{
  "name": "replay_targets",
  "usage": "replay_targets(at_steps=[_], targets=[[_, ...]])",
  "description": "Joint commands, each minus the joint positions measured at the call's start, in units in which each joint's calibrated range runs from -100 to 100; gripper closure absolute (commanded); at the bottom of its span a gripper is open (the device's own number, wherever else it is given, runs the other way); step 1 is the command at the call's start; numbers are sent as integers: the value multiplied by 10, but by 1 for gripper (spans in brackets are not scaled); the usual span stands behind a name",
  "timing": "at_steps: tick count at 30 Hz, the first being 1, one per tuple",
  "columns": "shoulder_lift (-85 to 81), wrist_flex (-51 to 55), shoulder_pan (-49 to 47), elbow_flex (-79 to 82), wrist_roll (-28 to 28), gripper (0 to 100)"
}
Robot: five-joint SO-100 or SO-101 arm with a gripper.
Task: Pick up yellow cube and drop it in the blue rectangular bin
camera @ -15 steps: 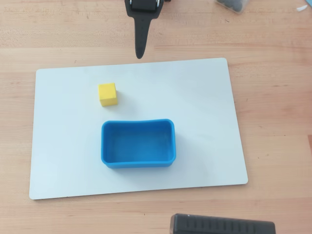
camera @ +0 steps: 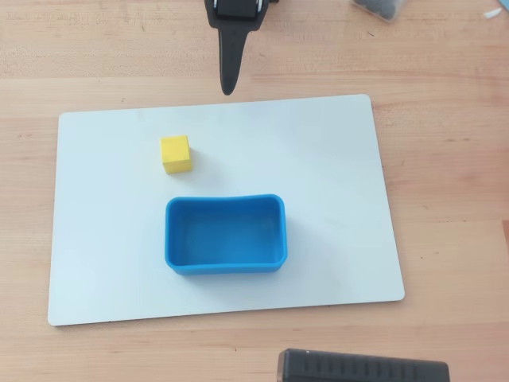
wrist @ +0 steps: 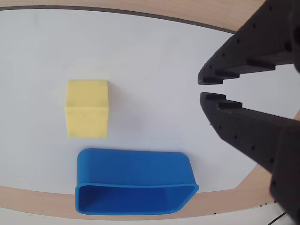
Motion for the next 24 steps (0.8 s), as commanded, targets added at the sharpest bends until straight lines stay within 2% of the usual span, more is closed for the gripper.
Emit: replay_targets(at_steps=[1, 7, 12, 17, 24], targets=[[43, -6, 39, -52, 18, 100], [276, -21, 64, -193, 34, 100], [403, -11, 101, -308, 49, 100], [541, 19, 124, -432, 56, 100], [717, 78, 106, -604, 56, 100]])
